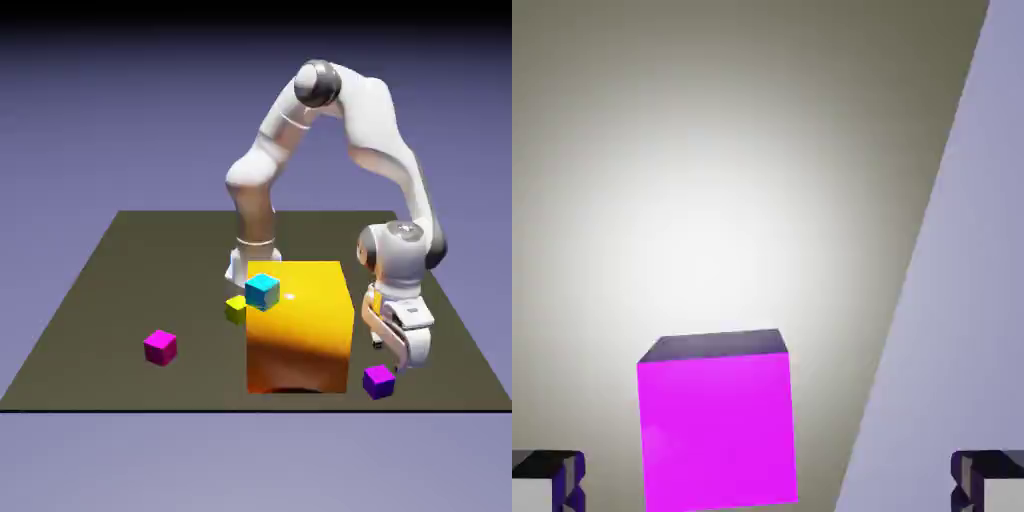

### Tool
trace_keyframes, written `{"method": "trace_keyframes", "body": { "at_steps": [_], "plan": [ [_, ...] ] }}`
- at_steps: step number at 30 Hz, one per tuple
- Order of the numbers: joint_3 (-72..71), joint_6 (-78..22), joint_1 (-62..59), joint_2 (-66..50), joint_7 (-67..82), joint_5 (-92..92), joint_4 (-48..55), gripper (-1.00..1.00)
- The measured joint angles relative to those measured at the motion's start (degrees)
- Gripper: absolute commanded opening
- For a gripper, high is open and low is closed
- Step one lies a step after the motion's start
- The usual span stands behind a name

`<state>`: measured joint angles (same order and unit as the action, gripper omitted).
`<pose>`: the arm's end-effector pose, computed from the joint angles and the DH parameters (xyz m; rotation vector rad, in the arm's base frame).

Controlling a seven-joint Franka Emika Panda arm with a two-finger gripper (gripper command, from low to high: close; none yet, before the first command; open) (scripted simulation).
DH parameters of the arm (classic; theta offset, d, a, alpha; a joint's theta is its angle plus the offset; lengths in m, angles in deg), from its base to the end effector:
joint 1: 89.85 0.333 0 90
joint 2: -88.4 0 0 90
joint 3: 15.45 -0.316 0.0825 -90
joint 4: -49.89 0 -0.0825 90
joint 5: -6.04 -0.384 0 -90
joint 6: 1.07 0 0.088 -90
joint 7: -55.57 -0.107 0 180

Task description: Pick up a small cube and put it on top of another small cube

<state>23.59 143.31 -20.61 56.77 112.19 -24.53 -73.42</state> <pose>0.4902 0.2724 0.1922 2.6130 1.6780 -0.0123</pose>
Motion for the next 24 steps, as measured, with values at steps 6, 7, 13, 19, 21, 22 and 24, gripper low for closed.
{"method": "trace_keyframes", "body": {
  "at_steps": [6, 7, 13, 19, 21, 22, 24],
  "plan": [
    [-7.8, 6.0, -6.2, -8.6, 4.7, -7.0, 2.8, -1.0],
    [-7.8, 5.9, -6.2, -8.6, 4.7, -7.0, 2.8, -1.0],
    [1.3, -4.6, 0.6, 0.1, -2.0, -1.8, 2.1, -1.0],
    [6.6, -11.4, -1.7, 2.2, -4.4, -15.4, 4.3, -1.0],
    [8.5, -13.2, -2.7, 3.0, -4.9, -20.4, 4.8, -1.0],
    [9.4, -14.1, -3.2, 3.4, -5.1, -22.9, 5.0, -1.0],
    [11.3, -15.9, -4.2, 4.2, -5.7, -27.9, 5.4, -1.0]
  ]
}}
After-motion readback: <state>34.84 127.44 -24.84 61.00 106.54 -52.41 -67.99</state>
